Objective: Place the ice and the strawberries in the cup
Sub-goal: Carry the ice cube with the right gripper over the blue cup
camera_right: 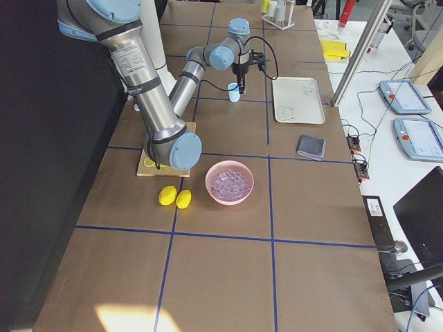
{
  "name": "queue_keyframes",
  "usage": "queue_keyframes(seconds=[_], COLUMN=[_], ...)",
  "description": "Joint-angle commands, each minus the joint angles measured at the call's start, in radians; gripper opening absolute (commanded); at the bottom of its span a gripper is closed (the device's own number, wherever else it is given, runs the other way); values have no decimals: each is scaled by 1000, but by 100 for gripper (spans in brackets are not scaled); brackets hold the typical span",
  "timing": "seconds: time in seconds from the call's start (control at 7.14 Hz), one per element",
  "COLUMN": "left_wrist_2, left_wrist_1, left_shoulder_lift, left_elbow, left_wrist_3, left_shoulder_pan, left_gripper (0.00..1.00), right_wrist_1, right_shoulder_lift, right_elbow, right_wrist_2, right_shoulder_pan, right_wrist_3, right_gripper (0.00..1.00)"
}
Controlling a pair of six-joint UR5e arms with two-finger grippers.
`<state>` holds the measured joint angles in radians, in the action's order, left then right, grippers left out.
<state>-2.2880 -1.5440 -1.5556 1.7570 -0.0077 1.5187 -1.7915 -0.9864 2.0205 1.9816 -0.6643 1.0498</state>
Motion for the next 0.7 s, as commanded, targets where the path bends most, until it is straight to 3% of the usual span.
queue_keyframes(seconds=[0.0,0.56], left_wrist_2=[1,-1], left_wrist_1=[2,2], left_shoulder_lift=[0,0], left_elbow=[-4,-7], left_wrist_3=[0,0], left_shoulder_pan=[0,-2], left_gripper=[100,100], right_wrist_1=[-11,3], right_shoulder_lift=[136,198], right_elbow=[-71,-216], right_wrist_2=[-122,-216], right_shoulder_pan=[127,210], right_wrist_3=[140,177], right_gripper=[0,0])
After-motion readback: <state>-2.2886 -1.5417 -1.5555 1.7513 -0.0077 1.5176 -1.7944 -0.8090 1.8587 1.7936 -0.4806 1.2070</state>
